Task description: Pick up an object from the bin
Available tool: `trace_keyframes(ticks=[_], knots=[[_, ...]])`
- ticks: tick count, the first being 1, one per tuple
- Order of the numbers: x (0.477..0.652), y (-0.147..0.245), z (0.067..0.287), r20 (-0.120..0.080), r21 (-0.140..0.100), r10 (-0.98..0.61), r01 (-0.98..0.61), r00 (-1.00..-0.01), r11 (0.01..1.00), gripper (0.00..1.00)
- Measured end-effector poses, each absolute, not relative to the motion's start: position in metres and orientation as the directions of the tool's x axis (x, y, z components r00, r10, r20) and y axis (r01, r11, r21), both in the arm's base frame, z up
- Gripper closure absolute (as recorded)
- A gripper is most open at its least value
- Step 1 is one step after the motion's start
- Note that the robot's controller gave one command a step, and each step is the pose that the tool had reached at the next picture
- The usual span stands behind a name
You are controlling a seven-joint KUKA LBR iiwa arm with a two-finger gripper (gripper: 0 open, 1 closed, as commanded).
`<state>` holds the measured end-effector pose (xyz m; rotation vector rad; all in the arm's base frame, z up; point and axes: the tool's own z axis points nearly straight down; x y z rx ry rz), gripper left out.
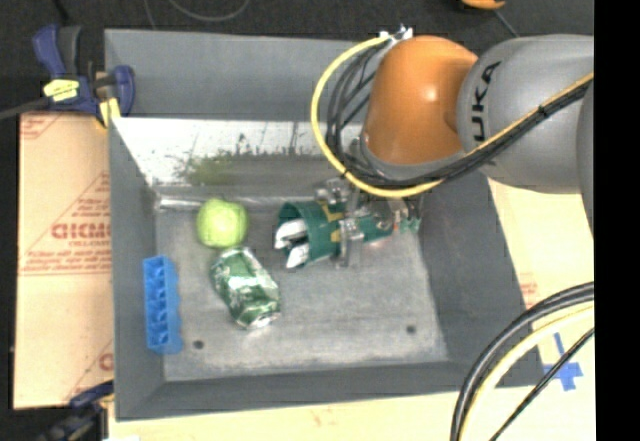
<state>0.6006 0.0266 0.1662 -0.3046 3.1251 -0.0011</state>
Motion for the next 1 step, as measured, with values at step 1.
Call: trace_keyframes(ticks=[1], knots=[[0.601,0.0265,0.1773,-0.003,-0.001,-0.193,-0.193,-0.981,0.981,1.0]])
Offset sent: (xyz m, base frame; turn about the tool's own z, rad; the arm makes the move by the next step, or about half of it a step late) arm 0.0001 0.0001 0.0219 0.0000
